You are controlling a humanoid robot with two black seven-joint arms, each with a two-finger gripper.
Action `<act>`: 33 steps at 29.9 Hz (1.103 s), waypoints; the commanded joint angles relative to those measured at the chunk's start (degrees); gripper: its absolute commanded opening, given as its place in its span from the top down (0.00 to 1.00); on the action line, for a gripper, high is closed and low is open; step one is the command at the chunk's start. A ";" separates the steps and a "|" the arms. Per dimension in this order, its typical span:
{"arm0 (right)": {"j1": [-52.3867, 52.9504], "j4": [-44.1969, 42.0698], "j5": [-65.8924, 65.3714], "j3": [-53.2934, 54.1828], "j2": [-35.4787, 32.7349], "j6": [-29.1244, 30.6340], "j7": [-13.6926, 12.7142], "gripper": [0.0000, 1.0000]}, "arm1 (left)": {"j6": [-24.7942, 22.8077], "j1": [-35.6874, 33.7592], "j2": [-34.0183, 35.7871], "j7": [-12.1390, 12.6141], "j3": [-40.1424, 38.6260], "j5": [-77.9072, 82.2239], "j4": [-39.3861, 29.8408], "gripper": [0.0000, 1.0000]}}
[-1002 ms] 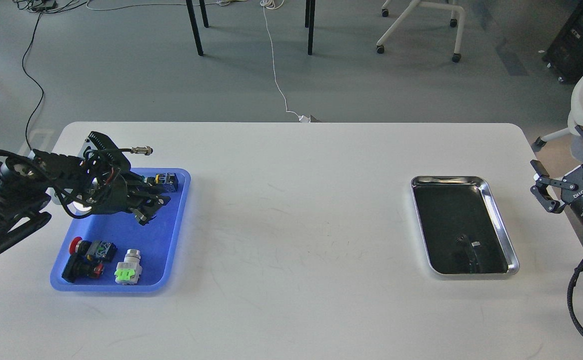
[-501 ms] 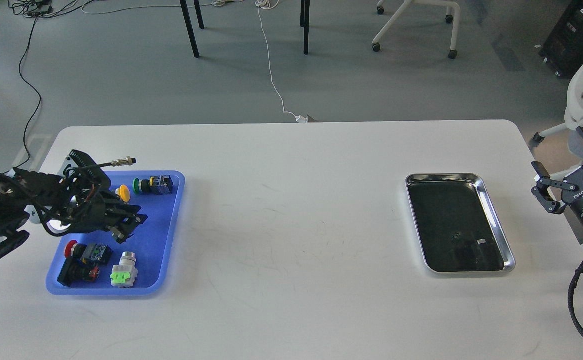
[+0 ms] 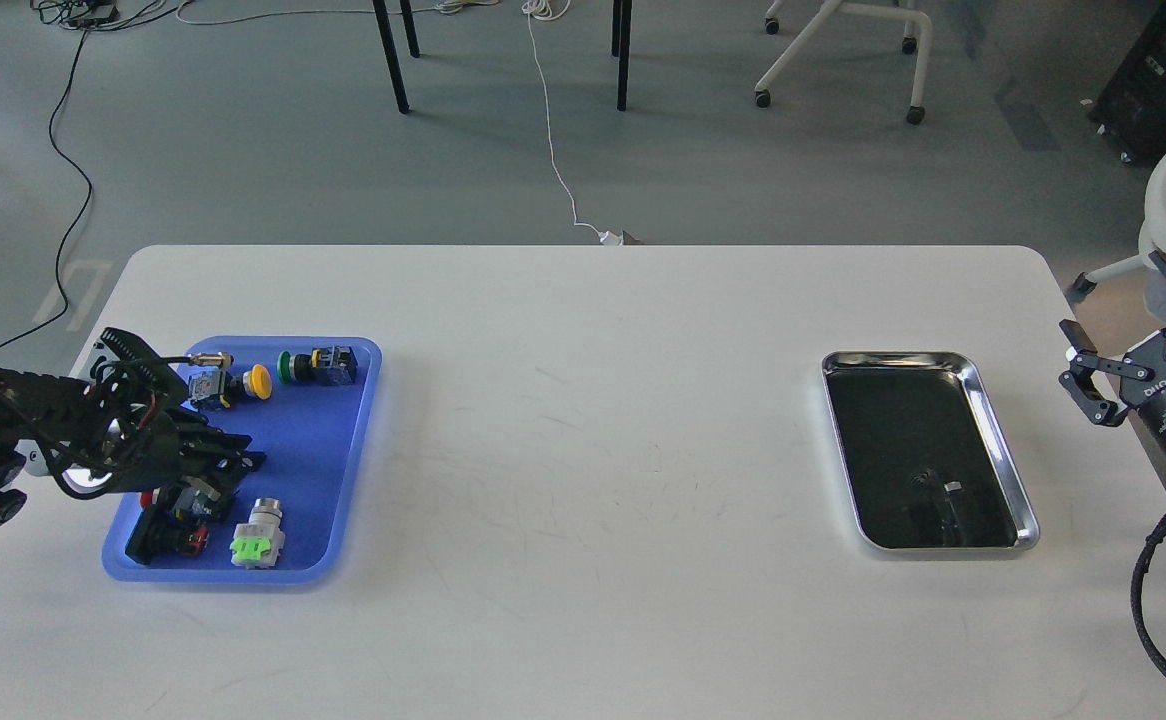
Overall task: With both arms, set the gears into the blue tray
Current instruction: 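Carry the black part into the blue tray and release it, then lift the left gripper up out of the blue tray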
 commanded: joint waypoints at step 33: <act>0.00 0.60 -0.96 -0.62 -0.01 -0.01 0.00 0.02 | -3.50 -6.62 -0.89 0.04 -10.17 -72.72 -17.92 0.09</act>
